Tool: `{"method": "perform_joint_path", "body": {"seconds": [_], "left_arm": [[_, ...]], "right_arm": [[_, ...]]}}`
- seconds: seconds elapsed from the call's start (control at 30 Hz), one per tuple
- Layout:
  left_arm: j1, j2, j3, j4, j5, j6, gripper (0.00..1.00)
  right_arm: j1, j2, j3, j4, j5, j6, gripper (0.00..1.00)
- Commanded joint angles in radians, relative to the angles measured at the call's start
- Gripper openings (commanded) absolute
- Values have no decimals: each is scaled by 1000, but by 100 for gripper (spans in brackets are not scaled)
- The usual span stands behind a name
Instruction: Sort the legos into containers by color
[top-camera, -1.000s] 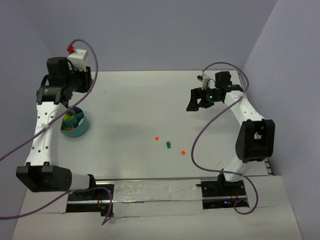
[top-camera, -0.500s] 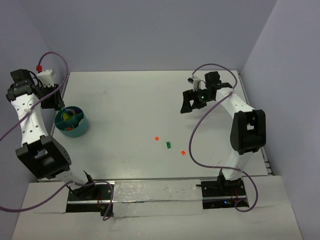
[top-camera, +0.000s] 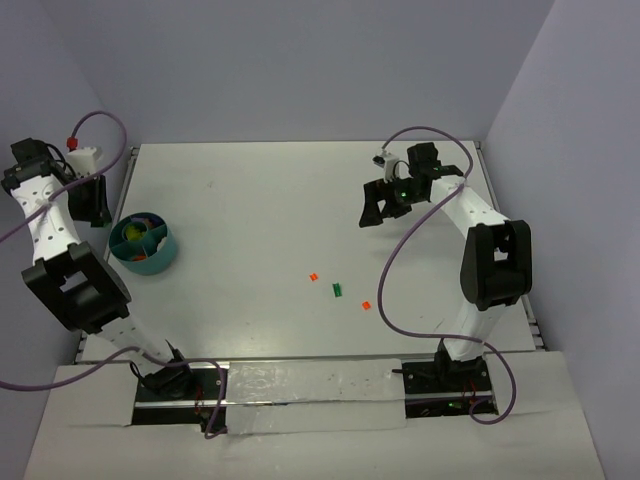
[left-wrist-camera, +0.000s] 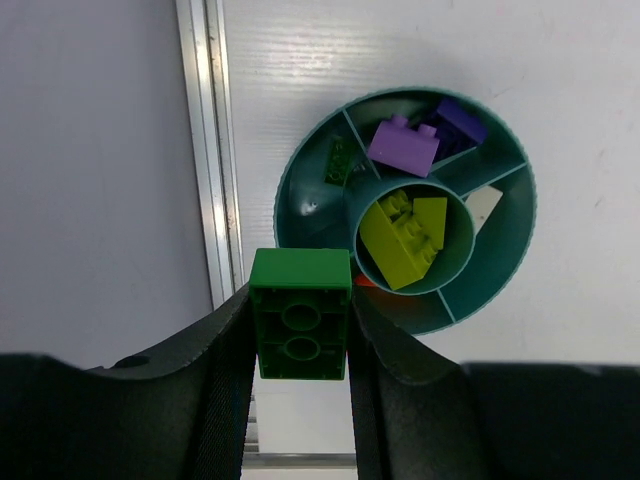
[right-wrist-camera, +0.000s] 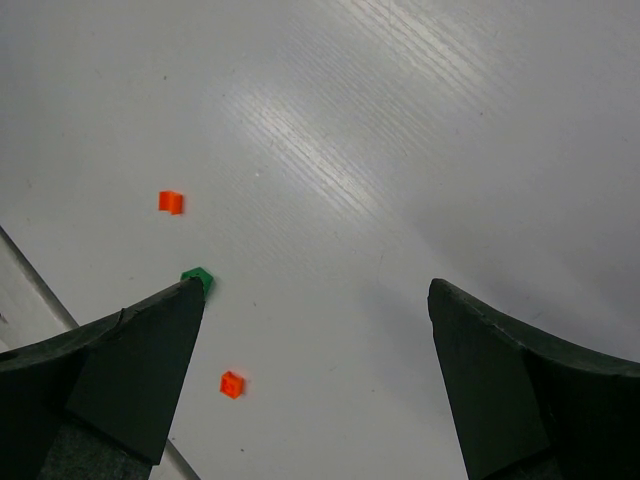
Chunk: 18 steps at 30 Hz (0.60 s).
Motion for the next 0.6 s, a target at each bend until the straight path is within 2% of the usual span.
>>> {"method": "perform_joint_path", "body": {"seconds": [0.0, 0.3, 0.57], "left_arm": [[-1, 38, 32, -48, -13, 76, 4], [-1, 142, 92, -77, 27, 126, 6], [-2, 220, 169, -168, 109, 169, 14]], "right_arm": [[12, -43, 20, 6, -8, -13, 100], [13, -34, 28, -3, -1, -23, 100], [13, -46, 7, -14, 12, -40, 100]]}}
